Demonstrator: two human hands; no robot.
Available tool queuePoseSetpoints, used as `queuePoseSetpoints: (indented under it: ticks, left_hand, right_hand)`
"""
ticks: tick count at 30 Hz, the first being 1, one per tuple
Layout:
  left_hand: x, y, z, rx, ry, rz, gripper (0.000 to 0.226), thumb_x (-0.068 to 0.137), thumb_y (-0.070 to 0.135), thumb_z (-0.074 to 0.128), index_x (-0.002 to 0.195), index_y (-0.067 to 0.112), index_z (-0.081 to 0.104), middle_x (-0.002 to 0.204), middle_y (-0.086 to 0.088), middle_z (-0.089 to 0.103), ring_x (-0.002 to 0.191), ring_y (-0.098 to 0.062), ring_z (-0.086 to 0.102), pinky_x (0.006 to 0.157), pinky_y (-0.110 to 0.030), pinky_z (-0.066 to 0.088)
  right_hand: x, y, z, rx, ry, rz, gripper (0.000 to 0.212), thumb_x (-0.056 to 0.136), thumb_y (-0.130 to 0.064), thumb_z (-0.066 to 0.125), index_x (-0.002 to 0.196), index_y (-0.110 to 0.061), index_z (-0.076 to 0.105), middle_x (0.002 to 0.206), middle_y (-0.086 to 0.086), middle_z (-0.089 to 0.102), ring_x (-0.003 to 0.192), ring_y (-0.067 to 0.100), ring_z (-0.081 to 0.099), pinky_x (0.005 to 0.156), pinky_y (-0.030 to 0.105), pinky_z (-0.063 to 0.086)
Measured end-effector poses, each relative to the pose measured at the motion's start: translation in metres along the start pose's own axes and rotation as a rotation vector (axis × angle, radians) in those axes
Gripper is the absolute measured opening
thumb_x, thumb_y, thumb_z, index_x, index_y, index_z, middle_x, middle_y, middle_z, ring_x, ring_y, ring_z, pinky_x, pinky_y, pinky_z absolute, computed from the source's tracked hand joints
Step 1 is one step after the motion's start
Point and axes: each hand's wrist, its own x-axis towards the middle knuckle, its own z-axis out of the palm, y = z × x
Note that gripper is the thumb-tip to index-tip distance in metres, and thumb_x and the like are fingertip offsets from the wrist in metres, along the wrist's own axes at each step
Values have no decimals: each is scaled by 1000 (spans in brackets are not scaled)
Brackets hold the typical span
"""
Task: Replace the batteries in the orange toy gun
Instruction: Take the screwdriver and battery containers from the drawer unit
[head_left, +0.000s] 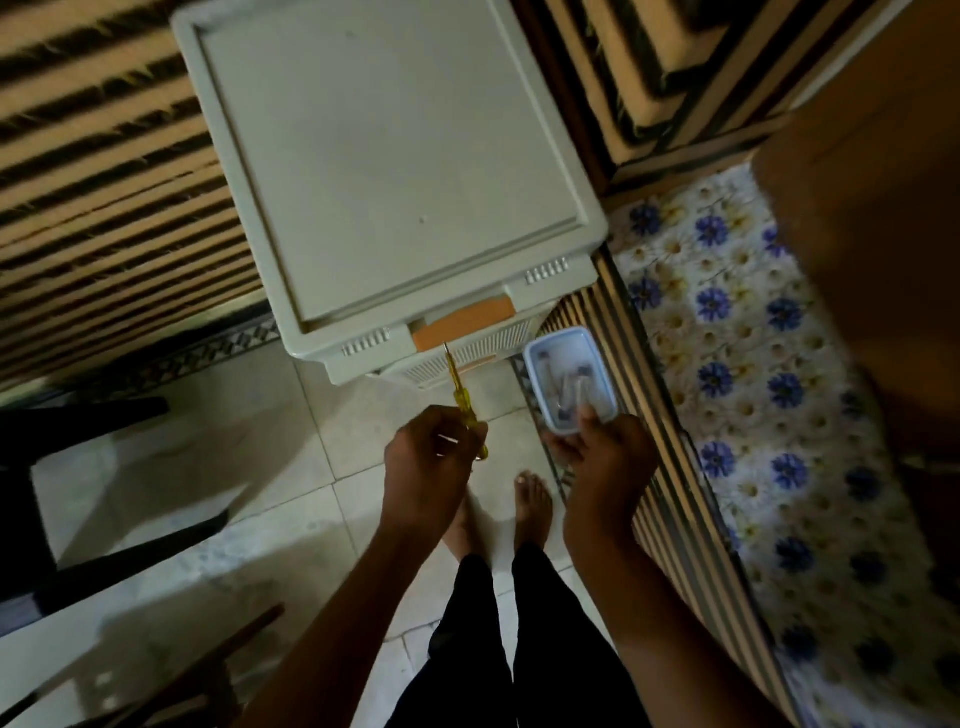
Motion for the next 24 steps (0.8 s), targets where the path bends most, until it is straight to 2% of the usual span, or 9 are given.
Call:
queuePoseSetpoints:
  ticks: [5,8,11,13,15,18,21,24]
  left_hand:
    - [-18,38,-22,-109,20,-19,8,97,12,72,90,10,77,69,-4,75,61,-20,73,58,-33,59]
    - [-23,56,-30,-175,24,-64,7,96,8,72,92,6,78,70,-7,75,62,-22,73,59,-31,58]
    - [-24,74,-36,-208,108,-15,8,97,10,72,96,6,78,72,-7,77,67,-23,76,64,-34,62]
    - [-14,86,-40,-154,188,42,11,98,14,72,90,16,79,73,-4,78,68,-19,77,68,-37,63]
    - [4,97,-44,-43,297,74,21,97,19,72,76,24,77,68,0,77,65,-13,76,68,-33,62]
    - [37,113,-51,107,455,95,30,95,26,72,68,12,76,61,-3,72,59,-9,71,63,-22,55]
    - [68,126,-55,160,525,84,28,93,25,72,68,12,73,60,-1,69,62,-17,69,61,-26,55]
    - [87,134,-56,238,549,75,26,89,22,69,66,9,70,55,-1,62,56,-19,60,48,-25,45]
  right_hand:
    - [-14,-43,20,38,-96,-147,18,95,0,66,81,7,57,81,24,65,65,31,73,57,36,60]
    - [-16,-62,41,61,-144,-190,22,96,-4,66,87,14,57,81,31,64,65,37,74,57,34,59]
    - [-16,-79,64,94,-178,-206,20,95,-4,68,84,10,60,75,28,65,63,36,73,57,34,60]
    - [-15,-87,82,112,-208,-187,15,96,-5,68,88,7,62,72,21,66,60,30,73,57,34,60]
    - [-13,-94,100,115,-232,-158,9,96,-6,68,94,2,64,77,21,68,60,29,73,56,32,58]
    - [-7,-98,128,100,-243,-114,11,96,-10,70,94,0,65,83,24,73,61,27,75,58,34,61]
    - [3,-103,151,63,-215,-91,25,94,-16,74,95,7,65,77,24,74,61,29,76,63,44,65]
    - [9,-110,164,45,-199,-81,31,93,-20,76,98,9,65,80,24,74,60,26,76,60,44,66]
